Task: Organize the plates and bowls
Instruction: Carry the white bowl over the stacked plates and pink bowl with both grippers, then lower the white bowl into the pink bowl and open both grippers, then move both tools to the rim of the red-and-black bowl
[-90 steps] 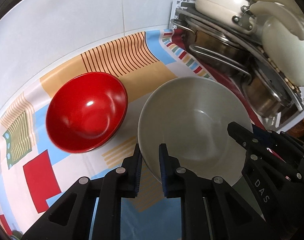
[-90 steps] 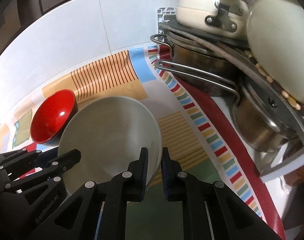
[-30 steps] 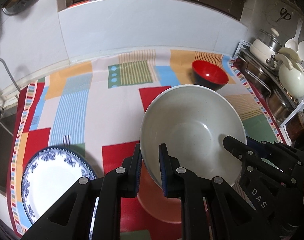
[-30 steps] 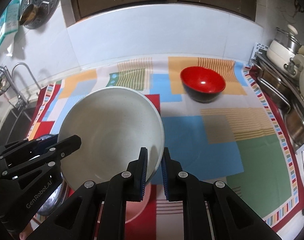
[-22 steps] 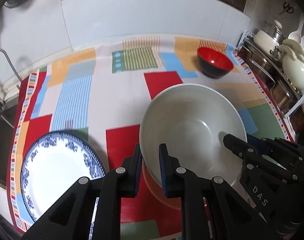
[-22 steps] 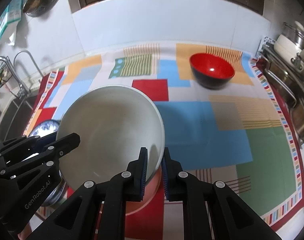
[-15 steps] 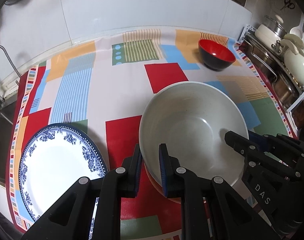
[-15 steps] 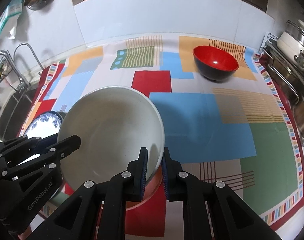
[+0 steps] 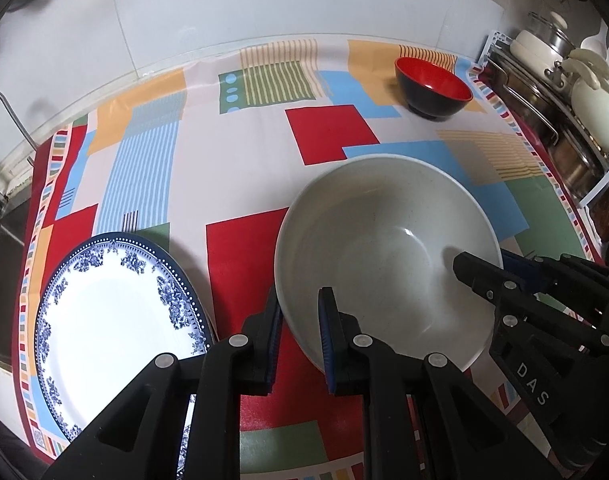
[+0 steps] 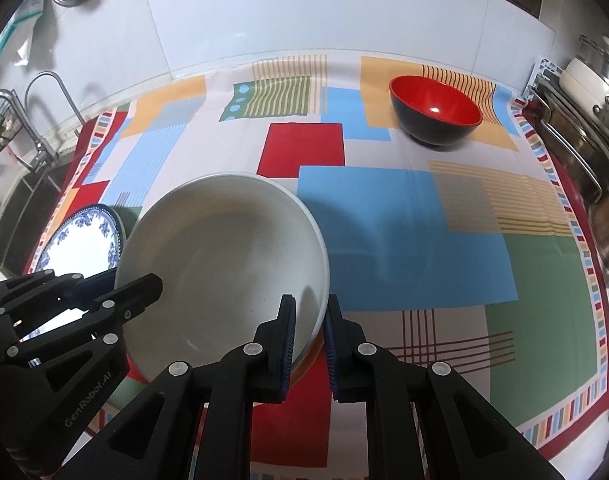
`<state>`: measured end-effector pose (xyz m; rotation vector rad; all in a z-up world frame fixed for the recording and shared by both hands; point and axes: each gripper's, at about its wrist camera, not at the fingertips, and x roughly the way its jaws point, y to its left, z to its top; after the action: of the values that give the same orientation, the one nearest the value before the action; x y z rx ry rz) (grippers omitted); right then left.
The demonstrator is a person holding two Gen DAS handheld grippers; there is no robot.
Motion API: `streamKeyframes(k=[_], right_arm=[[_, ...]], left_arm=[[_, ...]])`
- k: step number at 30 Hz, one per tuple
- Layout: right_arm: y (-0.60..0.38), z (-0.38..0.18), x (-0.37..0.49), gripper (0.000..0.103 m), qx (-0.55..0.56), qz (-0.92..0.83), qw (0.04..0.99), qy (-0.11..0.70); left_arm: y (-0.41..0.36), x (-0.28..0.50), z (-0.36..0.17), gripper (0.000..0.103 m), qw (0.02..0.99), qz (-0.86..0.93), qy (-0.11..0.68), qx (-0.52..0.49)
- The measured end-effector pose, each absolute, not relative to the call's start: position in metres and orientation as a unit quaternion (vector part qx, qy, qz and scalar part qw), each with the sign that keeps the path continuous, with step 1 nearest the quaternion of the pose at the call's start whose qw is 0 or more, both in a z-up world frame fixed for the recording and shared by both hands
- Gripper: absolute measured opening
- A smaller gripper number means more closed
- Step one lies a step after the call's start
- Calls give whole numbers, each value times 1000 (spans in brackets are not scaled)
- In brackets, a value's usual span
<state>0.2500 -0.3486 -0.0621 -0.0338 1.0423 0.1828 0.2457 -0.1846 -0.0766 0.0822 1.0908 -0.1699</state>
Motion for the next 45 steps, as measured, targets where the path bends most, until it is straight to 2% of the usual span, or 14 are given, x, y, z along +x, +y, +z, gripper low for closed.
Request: streamKeyframes(k=[9,11,16,20,30,45], right_arm=[[-348,-63,249,18,-16,91,863,497],[-348,-62,249,19,-15,94,862,497],[-347,-61,248,32,-22,96,865,492],[-348,-59,248,40,-22,94,868,487],[-361,-52,251,50,-2,78,876,475],[-387,-30,263,50,18,21,898,440]], left_arm=[[-183,245,-78,21,849,-84,521,33],[-183,246,-79,29,848,-84,522,32],[-183,244,-75,42,853,-77,515,35],[-181,244,-71,46,857,-74,509,33],[-180,249,-56,51,866,-81,493,28],[-192,277,-23,55,889,-127,437,56]])
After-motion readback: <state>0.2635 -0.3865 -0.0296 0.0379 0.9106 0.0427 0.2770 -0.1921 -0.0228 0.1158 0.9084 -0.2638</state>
